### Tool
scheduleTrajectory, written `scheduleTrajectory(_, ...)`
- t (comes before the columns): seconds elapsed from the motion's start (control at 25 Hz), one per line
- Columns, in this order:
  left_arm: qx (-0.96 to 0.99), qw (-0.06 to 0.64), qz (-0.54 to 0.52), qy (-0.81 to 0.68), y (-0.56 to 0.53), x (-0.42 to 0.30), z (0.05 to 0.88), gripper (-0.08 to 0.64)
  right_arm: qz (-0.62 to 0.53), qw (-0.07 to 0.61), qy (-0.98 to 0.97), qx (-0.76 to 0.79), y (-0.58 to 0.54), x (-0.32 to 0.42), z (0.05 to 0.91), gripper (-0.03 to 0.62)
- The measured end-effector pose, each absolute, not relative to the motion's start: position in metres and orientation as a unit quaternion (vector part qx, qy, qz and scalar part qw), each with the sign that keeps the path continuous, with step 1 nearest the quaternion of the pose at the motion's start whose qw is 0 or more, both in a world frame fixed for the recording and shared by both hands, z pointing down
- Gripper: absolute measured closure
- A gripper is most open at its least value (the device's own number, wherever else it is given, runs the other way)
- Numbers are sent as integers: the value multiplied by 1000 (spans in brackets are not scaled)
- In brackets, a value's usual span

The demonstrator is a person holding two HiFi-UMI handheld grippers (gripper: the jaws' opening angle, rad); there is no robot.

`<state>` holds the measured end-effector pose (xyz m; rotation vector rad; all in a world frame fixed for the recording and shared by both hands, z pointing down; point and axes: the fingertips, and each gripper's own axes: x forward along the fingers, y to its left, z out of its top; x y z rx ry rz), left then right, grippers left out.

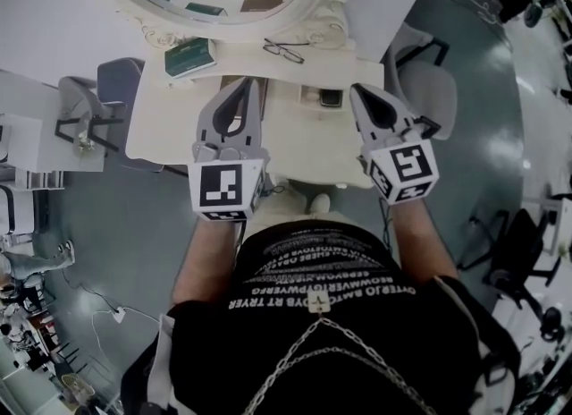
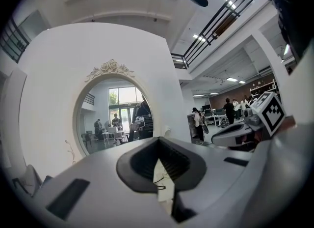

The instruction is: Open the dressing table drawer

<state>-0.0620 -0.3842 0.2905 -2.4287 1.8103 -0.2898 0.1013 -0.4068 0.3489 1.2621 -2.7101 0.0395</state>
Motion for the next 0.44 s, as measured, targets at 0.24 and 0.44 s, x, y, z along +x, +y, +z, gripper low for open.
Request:
scheduleTrajectory(0.24,-800,39,-113,588,-390,-60,303,557,27,78,-905,416,-410,94,356,591)
scheduleTrajectory(0.44,-808,33,-117,577,-388,-56,312,557,44,89,-905,414,-406,90,373,591)
